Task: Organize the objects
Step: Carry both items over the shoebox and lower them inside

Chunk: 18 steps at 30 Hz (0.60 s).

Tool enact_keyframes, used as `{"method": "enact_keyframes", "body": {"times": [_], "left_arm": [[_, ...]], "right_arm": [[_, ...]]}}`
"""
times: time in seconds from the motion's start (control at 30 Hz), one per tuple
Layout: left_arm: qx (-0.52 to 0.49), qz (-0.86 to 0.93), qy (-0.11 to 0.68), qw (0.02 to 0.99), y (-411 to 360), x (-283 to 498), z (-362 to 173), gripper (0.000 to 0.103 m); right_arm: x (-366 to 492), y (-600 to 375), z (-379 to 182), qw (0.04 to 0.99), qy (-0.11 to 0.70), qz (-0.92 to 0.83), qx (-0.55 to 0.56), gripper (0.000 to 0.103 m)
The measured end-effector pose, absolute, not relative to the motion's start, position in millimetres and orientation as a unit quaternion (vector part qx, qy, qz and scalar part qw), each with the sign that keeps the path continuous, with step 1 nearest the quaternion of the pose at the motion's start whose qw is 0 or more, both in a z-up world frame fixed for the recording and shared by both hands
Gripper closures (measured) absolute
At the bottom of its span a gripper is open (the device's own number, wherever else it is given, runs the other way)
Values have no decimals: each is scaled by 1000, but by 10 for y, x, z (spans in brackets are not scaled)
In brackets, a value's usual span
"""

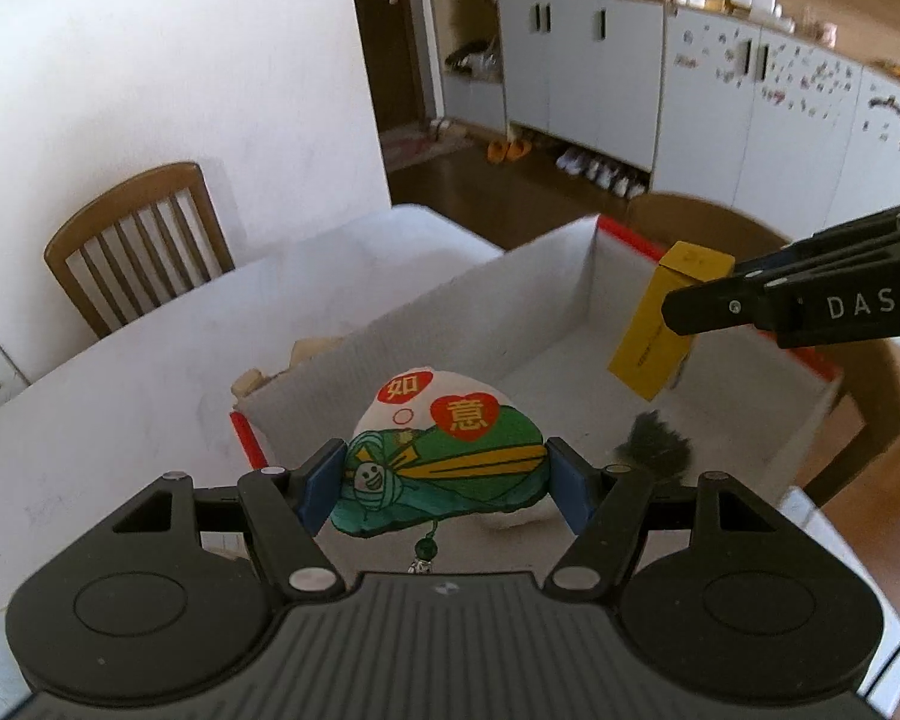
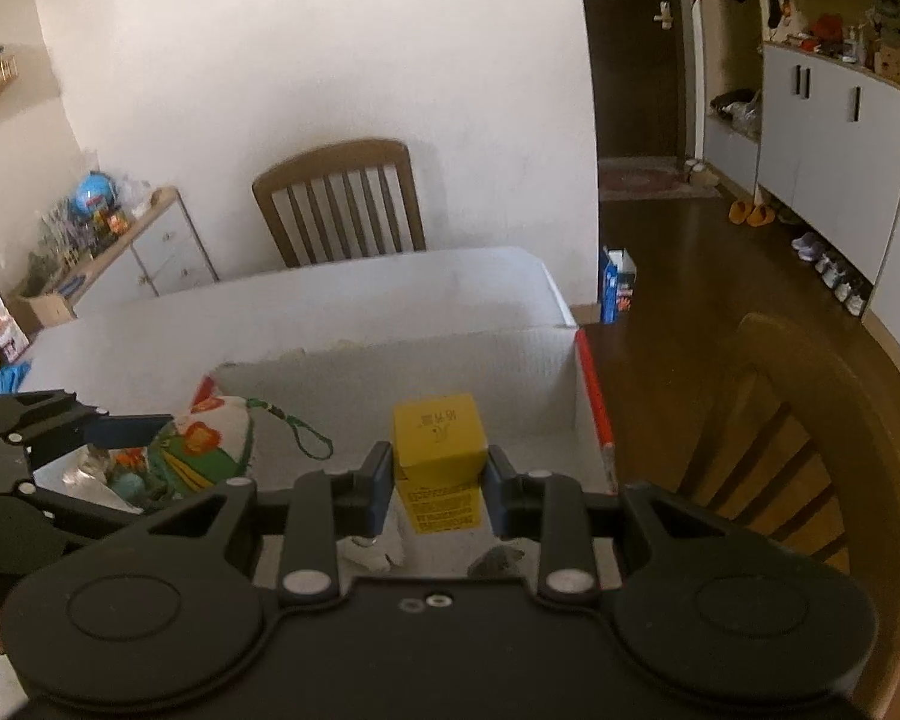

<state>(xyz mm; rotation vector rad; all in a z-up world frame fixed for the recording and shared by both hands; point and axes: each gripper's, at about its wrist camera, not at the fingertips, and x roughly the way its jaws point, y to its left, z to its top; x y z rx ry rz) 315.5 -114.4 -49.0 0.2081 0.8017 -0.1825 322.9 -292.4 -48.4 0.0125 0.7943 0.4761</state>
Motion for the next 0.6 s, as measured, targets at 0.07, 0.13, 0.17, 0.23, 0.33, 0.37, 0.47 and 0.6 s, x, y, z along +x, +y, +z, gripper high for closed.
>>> {"method": "enact_keyframes", "body": {"times": [0.07,0.13,0.17,0.23,0.33,0.37,0.47,0.6], "left_arm": [[101,-83,400,907,-1159,3264,-583,32],[97,-79,412,902,-1174,3364,-659,32],[98,-78,417,900,-1192,3411,-695,32],[102,-78,424,897,-1230,3478,-754,32],[97,-80,438,890,-1281,3573,-835,32],[95,-80,443,888,-1293,3602,-857,32],[93,-77,454,883,-1316,3676,-929,32],[91,-67,477,872,-1312,3752,-1030,32]], "right_arm": [[3319,-2878,-554,890,393,232,5,74],[3397,-2828,-623,886,401,233,0,74],[3430,-2810,-657,884,405,235,-3,74],[3496,-2772,-732,878,416,237,-7,74],[3605,-2743,-853,870,432,238,-15,74],[3634,-2734,-893,867,438,237,-16,74],[3695,-2705,-989,860,451,238,-20,74],[3734,-2698,-1074,854,460,240,-23,74]]}}
